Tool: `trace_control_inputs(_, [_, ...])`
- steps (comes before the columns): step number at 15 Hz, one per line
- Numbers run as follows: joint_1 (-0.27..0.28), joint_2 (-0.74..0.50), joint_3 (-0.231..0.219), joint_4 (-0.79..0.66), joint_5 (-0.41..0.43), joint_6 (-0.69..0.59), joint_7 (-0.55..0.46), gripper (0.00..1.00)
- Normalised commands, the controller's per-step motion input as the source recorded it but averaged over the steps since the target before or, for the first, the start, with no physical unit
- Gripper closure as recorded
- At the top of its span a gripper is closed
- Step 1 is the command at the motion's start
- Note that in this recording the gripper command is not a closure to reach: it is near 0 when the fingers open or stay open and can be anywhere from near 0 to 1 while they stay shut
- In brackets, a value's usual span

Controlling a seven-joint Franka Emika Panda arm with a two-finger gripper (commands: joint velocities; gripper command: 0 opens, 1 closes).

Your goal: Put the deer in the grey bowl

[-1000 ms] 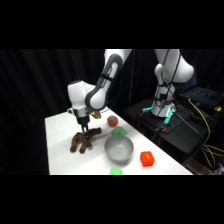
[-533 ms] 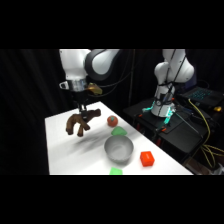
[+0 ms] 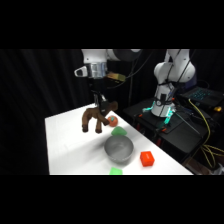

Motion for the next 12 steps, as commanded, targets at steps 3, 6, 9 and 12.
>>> trace_control_inputs(3, [0.134, -0.27, 0.104, -0.53, 0.136, 0.49, 0.03, 0.75])
trace_control_inputs(6, [0.092, -0.03, 0.070, -0.30, 0.110, 0.51, -0.03, 0.74])
trace_control_inputs(9, [0.043, 0.20, 0.026, -0.12, -0.028, 0.52, -0.01, 0.74])
trace_control_inputs(12, [0.016, 0.39, -0.022, 0.03, -0.146, 0.47, 0.03, 0.76])
